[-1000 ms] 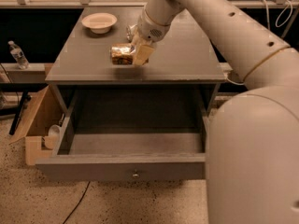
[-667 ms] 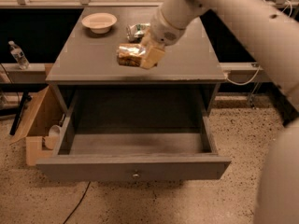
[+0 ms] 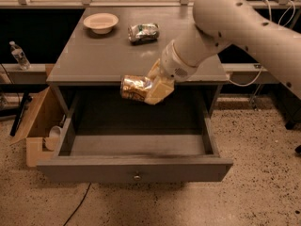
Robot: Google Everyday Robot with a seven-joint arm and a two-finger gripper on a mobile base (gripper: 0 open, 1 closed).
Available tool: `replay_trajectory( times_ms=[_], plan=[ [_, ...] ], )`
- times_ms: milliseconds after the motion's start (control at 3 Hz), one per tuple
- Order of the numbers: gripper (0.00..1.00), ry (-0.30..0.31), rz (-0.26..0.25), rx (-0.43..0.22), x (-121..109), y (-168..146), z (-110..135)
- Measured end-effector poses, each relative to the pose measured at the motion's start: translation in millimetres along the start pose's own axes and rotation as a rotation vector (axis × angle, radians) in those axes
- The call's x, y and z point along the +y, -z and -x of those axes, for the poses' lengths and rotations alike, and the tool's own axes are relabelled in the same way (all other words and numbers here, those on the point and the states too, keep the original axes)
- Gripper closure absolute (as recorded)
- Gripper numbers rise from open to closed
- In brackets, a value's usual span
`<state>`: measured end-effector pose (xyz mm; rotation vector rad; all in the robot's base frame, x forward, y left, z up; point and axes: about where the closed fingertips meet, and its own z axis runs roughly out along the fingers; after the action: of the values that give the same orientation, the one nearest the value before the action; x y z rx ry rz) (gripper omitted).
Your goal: Place orange can into top drawer
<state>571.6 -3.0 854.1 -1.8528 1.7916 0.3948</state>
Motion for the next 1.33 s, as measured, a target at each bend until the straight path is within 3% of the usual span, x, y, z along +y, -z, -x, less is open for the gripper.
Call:
replay_trajectory(
  times_ms=[667,1000,1333],
  plan=[
    [1.00,-0.036,0.049,0.026,15,-24,-15],
    [1.00,-0.155,0.090,0.068,31,-71,-44],
    [0.98,-0.328,0.096,0.166,42,-129,-87]
  ],
)
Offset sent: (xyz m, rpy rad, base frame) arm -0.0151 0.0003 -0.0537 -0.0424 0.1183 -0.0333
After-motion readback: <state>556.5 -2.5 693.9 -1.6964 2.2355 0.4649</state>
